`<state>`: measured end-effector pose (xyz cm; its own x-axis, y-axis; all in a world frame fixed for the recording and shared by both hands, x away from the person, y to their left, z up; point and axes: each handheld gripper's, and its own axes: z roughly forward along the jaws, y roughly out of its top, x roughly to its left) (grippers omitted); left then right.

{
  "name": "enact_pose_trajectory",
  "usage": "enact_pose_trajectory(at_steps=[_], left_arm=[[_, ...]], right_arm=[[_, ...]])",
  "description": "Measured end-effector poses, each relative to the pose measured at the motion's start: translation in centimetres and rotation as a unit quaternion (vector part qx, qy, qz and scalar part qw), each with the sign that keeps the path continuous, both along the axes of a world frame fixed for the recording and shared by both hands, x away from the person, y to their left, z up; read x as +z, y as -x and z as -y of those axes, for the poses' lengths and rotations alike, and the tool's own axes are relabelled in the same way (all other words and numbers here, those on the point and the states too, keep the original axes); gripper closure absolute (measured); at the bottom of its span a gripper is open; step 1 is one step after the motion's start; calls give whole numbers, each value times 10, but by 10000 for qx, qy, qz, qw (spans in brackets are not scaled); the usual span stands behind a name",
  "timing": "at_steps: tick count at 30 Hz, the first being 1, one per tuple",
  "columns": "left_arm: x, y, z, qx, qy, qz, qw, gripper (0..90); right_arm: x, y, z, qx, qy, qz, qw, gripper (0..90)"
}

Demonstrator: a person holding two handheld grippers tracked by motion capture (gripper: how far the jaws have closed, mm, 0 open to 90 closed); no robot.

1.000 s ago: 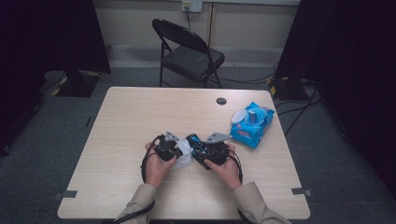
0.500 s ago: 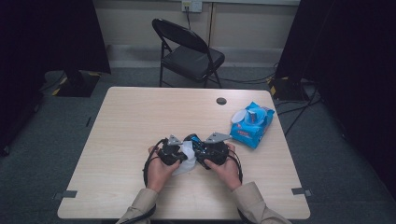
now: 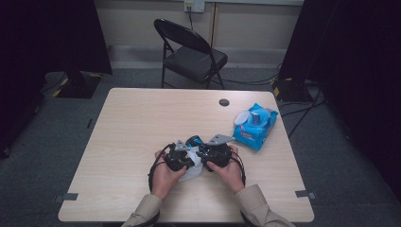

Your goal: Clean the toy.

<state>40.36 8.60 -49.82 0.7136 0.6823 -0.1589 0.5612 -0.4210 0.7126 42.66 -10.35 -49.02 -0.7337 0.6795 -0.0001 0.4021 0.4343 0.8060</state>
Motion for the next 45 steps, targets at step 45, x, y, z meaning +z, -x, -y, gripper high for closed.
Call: enact_pose_trajectory(at_steps=[45], left_arm=[[4,50,45,-947,375,-105,9947,877]], right_arm=[[0,-1,2,41,-59,-24,10000,470]])
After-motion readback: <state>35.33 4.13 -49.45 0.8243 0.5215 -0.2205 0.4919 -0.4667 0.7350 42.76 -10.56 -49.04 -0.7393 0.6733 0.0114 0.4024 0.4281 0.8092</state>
